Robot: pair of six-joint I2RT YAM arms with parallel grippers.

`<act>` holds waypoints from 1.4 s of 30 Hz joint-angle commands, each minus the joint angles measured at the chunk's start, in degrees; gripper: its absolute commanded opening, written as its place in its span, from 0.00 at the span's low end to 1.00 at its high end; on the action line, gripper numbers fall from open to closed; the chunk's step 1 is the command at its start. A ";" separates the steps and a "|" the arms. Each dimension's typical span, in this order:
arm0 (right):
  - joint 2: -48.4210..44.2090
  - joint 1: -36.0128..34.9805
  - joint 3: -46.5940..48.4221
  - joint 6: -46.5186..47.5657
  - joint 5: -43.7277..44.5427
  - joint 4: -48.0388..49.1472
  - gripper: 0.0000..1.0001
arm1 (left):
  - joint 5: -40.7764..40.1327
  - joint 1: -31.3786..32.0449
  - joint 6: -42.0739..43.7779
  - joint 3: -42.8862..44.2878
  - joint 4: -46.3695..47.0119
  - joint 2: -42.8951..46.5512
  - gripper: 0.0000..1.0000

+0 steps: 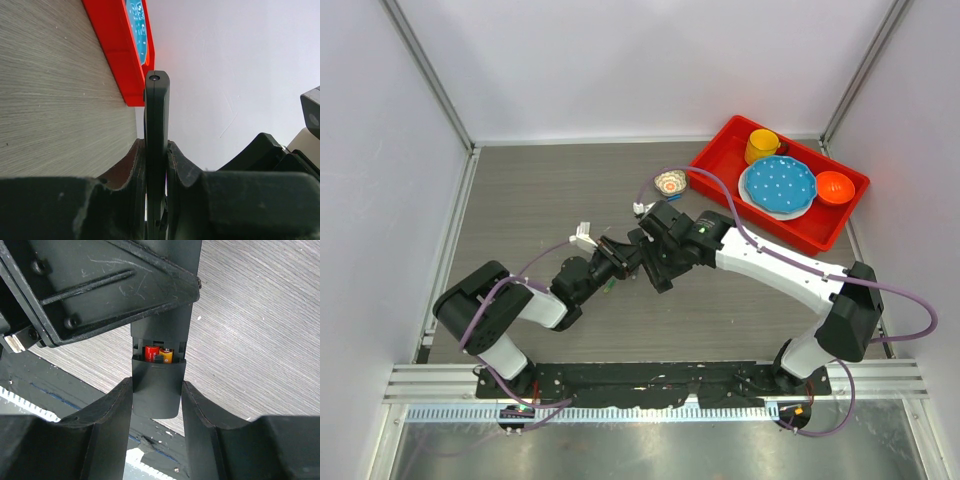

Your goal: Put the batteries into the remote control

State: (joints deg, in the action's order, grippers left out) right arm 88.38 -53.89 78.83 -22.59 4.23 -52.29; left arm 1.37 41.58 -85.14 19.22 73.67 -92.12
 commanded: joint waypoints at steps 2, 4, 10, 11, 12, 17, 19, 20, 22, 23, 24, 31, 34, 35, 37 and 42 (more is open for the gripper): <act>-0.14 0.36 0.01 1.14 0.52 0.61 0.23 | 1.36 0.25 -1.25 1.70 14.92 1.50 0.00; -0.14 0.54 -0.25 1.23 0.43 0.70 0.22 | 1.71 0.25 -1.43 1.78 14.92 1.76 0.00; 0.04 0.80 -0.52 1.14 -0.01 1.05 0.23 | 1.97 0.25 -1.69 1.78 14.92 2.55 0.00; 0.13 0.89 -0.52 1.14 -0.10 1.14 0.23 | 2.06 0.25 -1.69 1.78 14.92 2.56 0.00; 0.13 0.89 -0.52 1.14 -0.10 1.14 0.23 | 1.97 0.34 -1.69 1.70 14.92 2.73 0.00; 0.39 1.07 -0.69 1.23 -0.36 1.40 0.23 | 2.24 0.43 -1.78 1.69 14.92 2.82 0.00; 0.48 1.15 -0.78 1.23 -0.36 1.40 0.23 | 2.41 0.60 -1.78 1.69 14.92 2.82 0.00; 0.48 1.15 -0.78 1.23 -0.62 1.49 0.23 | 2.50 0.69 -1.87 1.78 14.92 2.73 0.00; 0.65 1.24 -0.69 1.23 -0.54 1.58 0.23 | 2.59 0.96 -1.78 1.87 14.92 2.82 0.00; 0.65 1.24 -0.69 1.32 -0.54 1.49 0.23 | 2.59 0.87 -1.78 1.70 14.92 2.91 0.00; 0.65 1.42 -0.69 1.32 -0.71 1.49 0.23 | 2.50 1.04 -1.78 1.78 14.92 2.99 0.00; 0.83 1.77 -0.87 1.06 -1.77 1.58 0.23 | 2.50 1.13 -1.52 1.61 14.92 3.96 0.00; 0.74 1.77 -1.13 0.88 -1.86 1.76 0.23 | 2.59 1.22 -1.52 1.69 14.92 4.40 0.00; 0.74 1.77 -1.22 0.79 -1.86 1.84 0.23 | 2.59 1.22 -1.52 1.78 14.92 4.58 0.00; 0.74 2.03 -1.66 0.88 -2.21 2.02 0.23 | 2.59 1.31 -1.69 1.69 14.92 4.84 0.00; 0.83 2.56 -2.27 0.70 -2.91 2.55 0.23 | 2.68 1.57 -1.69 1.78 14.84 5.37 0.00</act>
State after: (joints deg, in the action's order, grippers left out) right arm 88.55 -52.03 77.62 -22.59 1.54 -50.72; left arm 2.68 42.33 -85.03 19.29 70.52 -90.19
